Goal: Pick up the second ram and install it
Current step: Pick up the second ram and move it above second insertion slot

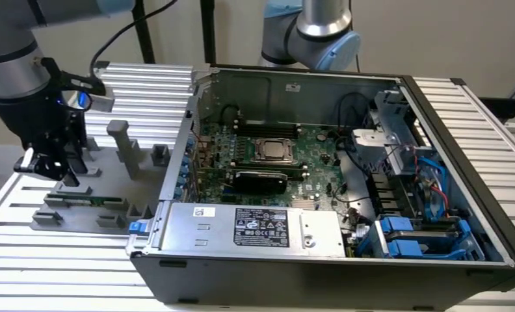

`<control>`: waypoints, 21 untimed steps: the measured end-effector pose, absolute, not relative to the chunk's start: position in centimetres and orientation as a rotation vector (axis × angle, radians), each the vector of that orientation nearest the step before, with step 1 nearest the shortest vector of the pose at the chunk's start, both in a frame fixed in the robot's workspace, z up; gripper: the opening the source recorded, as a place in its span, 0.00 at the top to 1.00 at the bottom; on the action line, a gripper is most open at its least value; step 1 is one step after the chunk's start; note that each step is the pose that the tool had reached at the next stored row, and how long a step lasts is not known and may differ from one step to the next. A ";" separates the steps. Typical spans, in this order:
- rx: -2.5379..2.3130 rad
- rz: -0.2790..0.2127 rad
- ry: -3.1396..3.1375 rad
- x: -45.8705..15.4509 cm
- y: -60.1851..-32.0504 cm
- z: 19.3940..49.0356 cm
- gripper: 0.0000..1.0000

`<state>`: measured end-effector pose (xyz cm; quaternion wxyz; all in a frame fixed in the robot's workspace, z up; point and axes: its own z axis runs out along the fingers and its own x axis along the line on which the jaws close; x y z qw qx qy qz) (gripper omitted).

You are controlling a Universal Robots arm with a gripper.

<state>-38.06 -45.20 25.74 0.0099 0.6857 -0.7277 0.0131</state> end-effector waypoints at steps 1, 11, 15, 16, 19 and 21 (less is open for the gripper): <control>2.141 0.040 -2.271 -38.0 -45.3 25.6 0.00; 2.139 0.035 -2.269 -37.9 -45.6 23.7 0.00; 2.139 0.035 -2.268 -37.8 -45.6 23.0 0.00; 2.139 0.035 -2.268 -37.7 -45.6 22.8 0.00; 2.139 0.035 -2.268 -37.7 -45.6 22.3 0.00; 2.139 0.034 -2.268 -37.7 -45.6 21.9 0.00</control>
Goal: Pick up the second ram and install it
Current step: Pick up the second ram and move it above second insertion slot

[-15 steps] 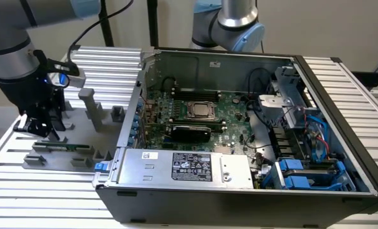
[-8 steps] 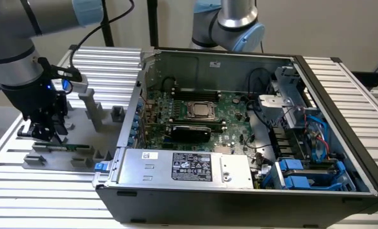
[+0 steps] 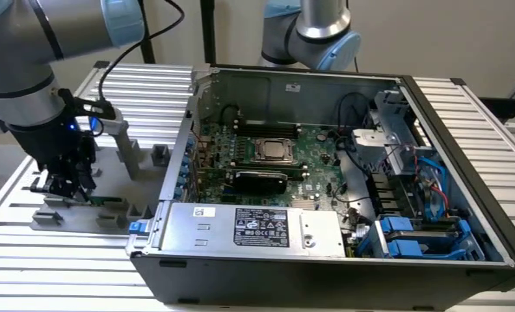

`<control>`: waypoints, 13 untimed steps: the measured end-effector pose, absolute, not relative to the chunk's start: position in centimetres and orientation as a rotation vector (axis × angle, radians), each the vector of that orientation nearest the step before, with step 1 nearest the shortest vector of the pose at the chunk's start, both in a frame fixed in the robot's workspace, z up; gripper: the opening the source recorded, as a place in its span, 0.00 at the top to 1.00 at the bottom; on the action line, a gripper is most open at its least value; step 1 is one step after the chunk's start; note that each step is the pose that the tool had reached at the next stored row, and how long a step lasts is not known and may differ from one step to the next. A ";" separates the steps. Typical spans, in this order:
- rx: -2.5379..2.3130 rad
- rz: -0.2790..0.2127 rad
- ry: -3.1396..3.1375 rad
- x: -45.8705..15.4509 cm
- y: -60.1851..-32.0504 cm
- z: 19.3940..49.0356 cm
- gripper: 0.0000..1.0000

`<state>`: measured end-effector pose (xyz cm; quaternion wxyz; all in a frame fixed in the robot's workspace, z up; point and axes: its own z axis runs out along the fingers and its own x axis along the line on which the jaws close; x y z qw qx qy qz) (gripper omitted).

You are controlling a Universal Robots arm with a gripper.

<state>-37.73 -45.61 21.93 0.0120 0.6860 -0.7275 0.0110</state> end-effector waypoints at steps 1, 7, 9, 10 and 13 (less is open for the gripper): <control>2.139 0.034 -2.268 -37.7 -45.6 21.8 0.00; 2.139 0.034 -2.267 -37.7 -45.3 21.3 0.00; 2.139 0.034 -2.267 -37.8 -45.1 21.1 0.00; 2.139 0.034 -2.267 -37.8 -45.1 21.1 0.00; 2.138 0.039 -2.264 -37.8 -45.1 21.1 0.00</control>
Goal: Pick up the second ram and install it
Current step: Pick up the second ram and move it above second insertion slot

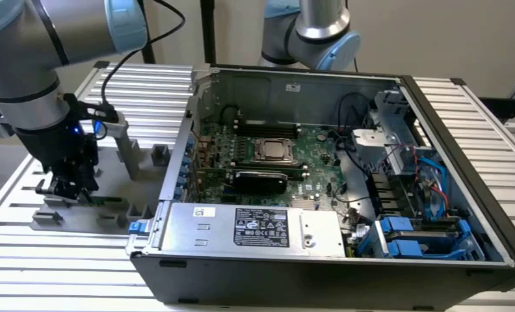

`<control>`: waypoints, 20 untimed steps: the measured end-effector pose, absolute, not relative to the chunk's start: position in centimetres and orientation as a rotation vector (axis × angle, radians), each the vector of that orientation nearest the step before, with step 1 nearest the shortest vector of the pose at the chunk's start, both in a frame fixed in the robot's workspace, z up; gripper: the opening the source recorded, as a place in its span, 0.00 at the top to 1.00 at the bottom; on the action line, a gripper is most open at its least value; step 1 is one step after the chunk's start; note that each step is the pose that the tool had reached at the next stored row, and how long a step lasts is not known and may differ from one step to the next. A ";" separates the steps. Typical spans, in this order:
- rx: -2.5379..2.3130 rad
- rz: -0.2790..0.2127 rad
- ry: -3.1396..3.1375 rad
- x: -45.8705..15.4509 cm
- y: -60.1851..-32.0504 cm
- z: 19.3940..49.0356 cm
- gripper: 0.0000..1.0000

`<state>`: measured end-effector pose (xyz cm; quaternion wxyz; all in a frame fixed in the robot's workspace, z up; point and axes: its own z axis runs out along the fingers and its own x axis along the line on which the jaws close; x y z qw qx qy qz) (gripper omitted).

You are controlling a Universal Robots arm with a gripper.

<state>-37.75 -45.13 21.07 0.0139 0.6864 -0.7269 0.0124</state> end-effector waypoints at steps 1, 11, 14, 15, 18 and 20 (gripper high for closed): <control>2.138 0.039 -2.263 -37.8 -45.1 21.0 0.00; 2.150 0.039 -2.251 -37.9 -44.8 19.8 0.00; 2.162 0.037 -2.237 -38.0 -44.8 19.7 0.00; 2.166 0.037 -2.232 -38.0 -44.8 19.6 0.00; 2.179 0.037 -2.216 -38.0 -44.8 19.5 0.00; 2.182 0.034 -2.210 -38.1 -44.8 19.4 0.00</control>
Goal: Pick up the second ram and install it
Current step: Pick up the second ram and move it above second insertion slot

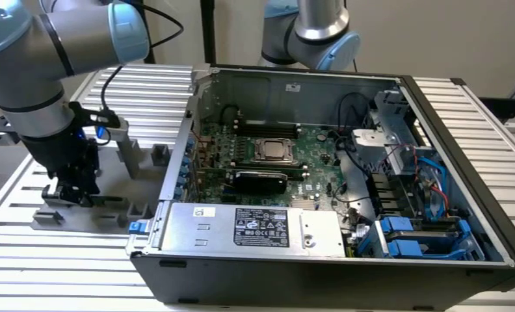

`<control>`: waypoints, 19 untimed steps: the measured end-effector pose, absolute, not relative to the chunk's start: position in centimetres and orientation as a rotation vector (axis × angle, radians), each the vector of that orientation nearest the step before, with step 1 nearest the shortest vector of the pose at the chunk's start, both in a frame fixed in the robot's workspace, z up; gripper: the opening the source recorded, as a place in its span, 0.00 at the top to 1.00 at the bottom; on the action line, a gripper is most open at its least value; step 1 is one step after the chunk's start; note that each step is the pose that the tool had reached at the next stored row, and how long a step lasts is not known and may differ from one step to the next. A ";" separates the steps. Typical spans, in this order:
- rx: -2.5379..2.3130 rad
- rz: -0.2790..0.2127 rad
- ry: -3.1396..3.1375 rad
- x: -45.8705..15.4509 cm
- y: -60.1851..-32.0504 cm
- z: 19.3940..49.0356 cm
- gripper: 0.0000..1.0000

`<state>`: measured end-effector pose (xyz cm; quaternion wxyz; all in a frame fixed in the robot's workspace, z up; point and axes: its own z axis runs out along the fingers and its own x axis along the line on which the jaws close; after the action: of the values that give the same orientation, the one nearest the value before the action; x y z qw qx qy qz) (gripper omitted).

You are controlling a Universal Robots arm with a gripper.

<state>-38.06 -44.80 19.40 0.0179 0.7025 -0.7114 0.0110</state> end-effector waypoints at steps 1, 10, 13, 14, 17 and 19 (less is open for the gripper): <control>2.182 0.033 -2.208 -38.1 -44.8 19.4 0.00; 2.184 0.033 -2.207 -38.1 -44.8 19.4 0.00; 2.184 0.033 -2.207 -38.1 -44.8 19.4 1.00; 2.184 0.033 -2.207 -38.1 -44.8 19.4 1.00; 2.184 0.033 -2.207 -38.1 -44.8 19.4 1.00; 2.184 0.033 -2.207 -38.1 -44.8 19.4 1.00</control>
<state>-38.08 -44.78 19.37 0.0184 0.7032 -0.7107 0.0107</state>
